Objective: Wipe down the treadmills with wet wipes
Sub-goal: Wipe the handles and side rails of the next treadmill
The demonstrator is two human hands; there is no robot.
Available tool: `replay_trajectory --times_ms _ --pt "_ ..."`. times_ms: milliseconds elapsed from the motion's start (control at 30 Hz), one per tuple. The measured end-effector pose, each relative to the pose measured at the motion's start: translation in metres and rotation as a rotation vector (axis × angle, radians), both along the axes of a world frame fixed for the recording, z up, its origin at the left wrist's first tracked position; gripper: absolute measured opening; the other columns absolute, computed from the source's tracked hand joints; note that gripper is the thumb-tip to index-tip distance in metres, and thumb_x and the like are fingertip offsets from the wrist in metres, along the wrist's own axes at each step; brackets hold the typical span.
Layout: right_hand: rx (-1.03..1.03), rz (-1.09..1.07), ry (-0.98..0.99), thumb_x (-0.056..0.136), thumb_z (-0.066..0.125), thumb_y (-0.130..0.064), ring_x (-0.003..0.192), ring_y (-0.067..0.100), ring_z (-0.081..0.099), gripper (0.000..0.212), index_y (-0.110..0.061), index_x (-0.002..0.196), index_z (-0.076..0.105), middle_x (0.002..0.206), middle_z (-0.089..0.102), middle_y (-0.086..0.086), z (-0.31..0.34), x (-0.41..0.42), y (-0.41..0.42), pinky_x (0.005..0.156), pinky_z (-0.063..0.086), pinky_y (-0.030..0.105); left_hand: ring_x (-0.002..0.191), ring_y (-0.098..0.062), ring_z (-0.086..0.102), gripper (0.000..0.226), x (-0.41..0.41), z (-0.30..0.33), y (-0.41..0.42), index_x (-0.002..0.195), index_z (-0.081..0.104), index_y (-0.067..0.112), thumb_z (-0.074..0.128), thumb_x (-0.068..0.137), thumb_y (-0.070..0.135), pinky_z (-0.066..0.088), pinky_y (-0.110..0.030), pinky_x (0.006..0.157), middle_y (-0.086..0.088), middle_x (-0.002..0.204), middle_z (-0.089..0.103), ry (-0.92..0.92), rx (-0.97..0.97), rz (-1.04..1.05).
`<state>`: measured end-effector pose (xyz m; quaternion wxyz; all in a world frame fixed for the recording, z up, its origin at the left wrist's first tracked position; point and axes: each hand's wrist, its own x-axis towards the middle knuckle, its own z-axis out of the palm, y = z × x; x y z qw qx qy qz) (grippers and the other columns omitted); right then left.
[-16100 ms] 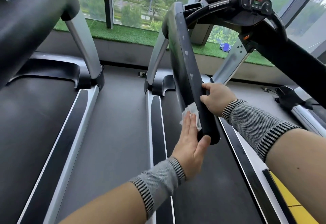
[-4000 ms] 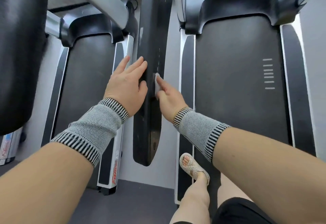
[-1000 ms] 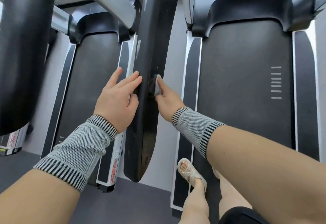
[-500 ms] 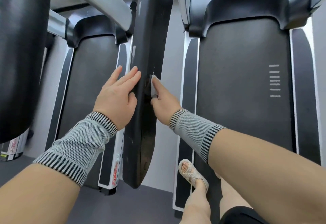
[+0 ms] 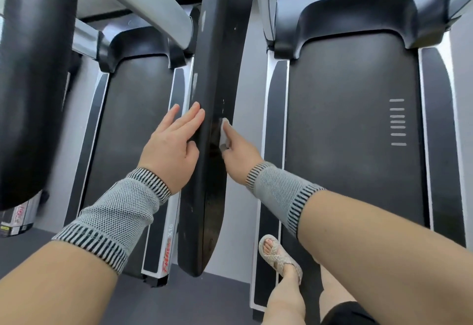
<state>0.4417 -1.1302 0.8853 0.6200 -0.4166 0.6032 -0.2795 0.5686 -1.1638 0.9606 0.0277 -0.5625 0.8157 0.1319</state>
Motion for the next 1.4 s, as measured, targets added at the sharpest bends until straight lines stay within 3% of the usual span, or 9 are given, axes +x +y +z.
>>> replay_trajectory --times_ms 233,367,533,633,833,1067,1167,1333,1400 --pt "-0.059 -0.002 -0.061 0.096 0.038 -0.004 0.122 0.018 0.048 0.068 -0.041 0.147 0.013 0.145 0.038 -0.004 0.011 0.001 0.004 0.093 0.038 0.021 0.147 -0.015 0.014 0.06 0.002 0.0 -0.001 0.147 0.036 0.023 0.046 0.091 0.001 0.025 -0.031 0.114 0.024 0.146 0.022 0.013 0.001 -0.003" --pt "0.089 0.013 0.025 0.098 0.038 -0.008 0.122 0.026 0.051 0.067 -0.035 0.151 0.007 0.146 0.04 0.006 -0.006 -0.002 -0.014 0.094 0.046 0.031 0.147 -0.015 0.014 0.061 0.0 -0.001 0.0 0.147 0.035 0.023 0.045 0.091 0.001 0.024 -0.028 0.112 0.025 0.144 0.021 0.001 -0.005 -0.008" --pt "-0.069 -0.005 -0.028 0.095 0.036 -0.002 0.125 0.018 0.047 0.07 -0.042 0.148 0.012 0.147 0.036 -0.004 0.008 0.002 0.0 0.098 0.039 0.025 0.146 -0.013 0.014 0.062 0.003 -0.002 -0.002 0.146 0.036 0.024 0.046 0.09 0.0 0.025 -0.027 0.111 0.026 0.144 0.022 0.024 -0.006 -0.009" --pt "0.02 -0.045 -0.011 0.097 0.037 -0.006 0.126 0.024 0.048 0.068 -0.04 0.149 0.011 0.148 0.038 0.001 -0.005 -0.004 -0.023 0.101 0.043 0.031 0.146 -0.014 0.014 0.063 0.002 -0.002 -0.001 0.146 0.036 0.024 0.046 0.09 -0.002 0.024 -0.025 0.109 0.026 0.144 0.022 0.024 -0.011 -0.008" --pt "-0.101 0.034 -0.003 0.094 0.034 -0.001 0.101 0.013 0.049 0.06 -0.035 0.142 0.021 0.129 0.045 -0.002 0.018 -0.003 0.002 0.089 0.041 0.023 0.146 -0.011 0.014 0.063 0.003 -0.001 -0.002 0.145 0.038 0.025 0.046 0.089 -0.003 0.024 -0.022 0.108 0.028 0.143 0.023 0.035 -0.004 0.007" --pt "-0.094 -0.056 -0.07 0.098 0.04 -0.018 0.124 0.021 0.047 0.056 -0.032 0.149 0.02 0.142 0.042 0.002 0.012 -0.007 -0.013 0.108 0.035 0.029 0.146 -0.012 0.014 0.063 0.003 -0.001 -0.002 0.145 0.039 0.025 0.046 0.089 -0.003 0.022 -0.023 0.109 0.028 0.142 0.023 0.036 -0.003 0.005" --pt "-0.209 0.091 -0.004 0.096 0.036 -0.004 0.134 0.019 0.037 0.069 -0.035 0.15 0.008 0.154 0.024 -0.006 0.019 0.0 0.02 0.106 0.026 0.021 0.146 -0.012 0.014 0.062 0.004 -0.001 -0.002 0.145 0.04 0.024 0.046 0.089 -0.004 0.021 -0.022 0.109 0.027 0.143 0.024 0.044 0.003 0.012" --pt "-0.188 0.023 0.061 0.095 0.037 -0.004 0.128 0.025 0.044 0.067 -0.033 0.15 0.012 0.15 0.032 0.001 0.014 -0.016 -0.029 0.109 0.036 0.034 0.146 -0.01 0.013 0.058 0.003 -0.003 -0.002 0.145 0.038 0.027 0.044 0.093 0.001 0.022 -0.024 0.11 0.031 0.142 0.023 0.051 0.008 0.02" --pt "-0.248 0.052 0.071 0.092 0.036 0.002 0.138 0.026 0.033 0.069 -0.022 0.152 0.012 0.154 0.025 0.006 0.018 -0.012 -0.018 0.113 0.028 0.031 0.145 -0.008 0.013 0.057 0.004 -0.004 0.0 0.145 0.039 0.027 0.044 0.094 0.002 0.023 -0.025 0.109 0.03 0.142 0.024 0.053 0.003 0.024"
